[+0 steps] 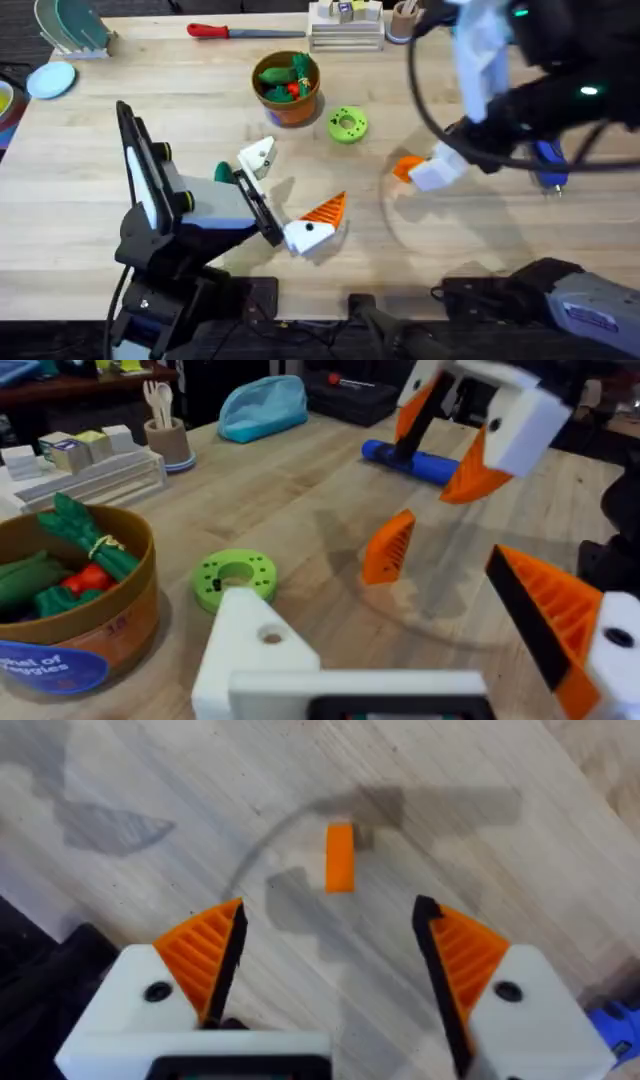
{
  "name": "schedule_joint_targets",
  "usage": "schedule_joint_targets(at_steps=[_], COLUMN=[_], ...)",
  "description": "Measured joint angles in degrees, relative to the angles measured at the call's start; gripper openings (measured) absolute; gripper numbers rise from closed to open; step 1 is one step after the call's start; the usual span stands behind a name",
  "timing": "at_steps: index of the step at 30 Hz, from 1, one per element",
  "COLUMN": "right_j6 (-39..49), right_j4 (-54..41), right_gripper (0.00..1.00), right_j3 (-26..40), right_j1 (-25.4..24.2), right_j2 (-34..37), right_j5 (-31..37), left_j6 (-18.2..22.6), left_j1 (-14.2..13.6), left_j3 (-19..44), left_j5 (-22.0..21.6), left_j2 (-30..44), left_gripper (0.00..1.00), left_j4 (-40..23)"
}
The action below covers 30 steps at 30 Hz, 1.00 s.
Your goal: Pick up the gripper from the table and insert it into the empty holder that is missing its gripper. Then pick up a screw, insert it into the mounting hole, and use the screwdriver to tighten it. Finally, clean up the table by picking up the vegetable and placing it into the bucket.
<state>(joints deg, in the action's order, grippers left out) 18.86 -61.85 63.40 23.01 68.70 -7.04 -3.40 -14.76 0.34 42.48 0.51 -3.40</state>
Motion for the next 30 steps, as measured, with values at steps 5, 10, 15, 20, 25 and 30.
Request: schedule_joint_targets(at_steps=[5,10,15,20,25,30], right_j6=[0.4,0.5,0.5,0.5,0.5,0.5], right_j4=[0.7,2.9,4.0,4.1,4.8,5.1], right_gripper=[0.992,0.994,0.991,0.991,0.991,0.916], right_j3=[0.0,-0.1,-0.4,-0.6,-1.1,-1.4], right_j1=[0.2,0.2,0.2,0.2,0.2,0.2], right_j2=[6.5,10.7,13.6,15.8,16.9,16.9], right_j5=[0.4,-0.1,-0.3,-0.2,0.0,0.8], left_j6=[0.0,0.0,0.0,0.0,0.0,0.0], left_j1=[0.0,0.0,0.0,0.0,0.0,0.0], left_j3=[0.0,0.0,0.0,0.0,0.0,0.0], left_j5=[0.0,0.0,0.0,0.0,0.0,0.0], left_j2=[0.0,0.0,0.0,0.0,0.0,0.0], left_gripper=[0.993,0.993,0.993,0.993,0.993,0.992], left_j4=[0.0,0.0,0.0,0.0,0.0,0.0])
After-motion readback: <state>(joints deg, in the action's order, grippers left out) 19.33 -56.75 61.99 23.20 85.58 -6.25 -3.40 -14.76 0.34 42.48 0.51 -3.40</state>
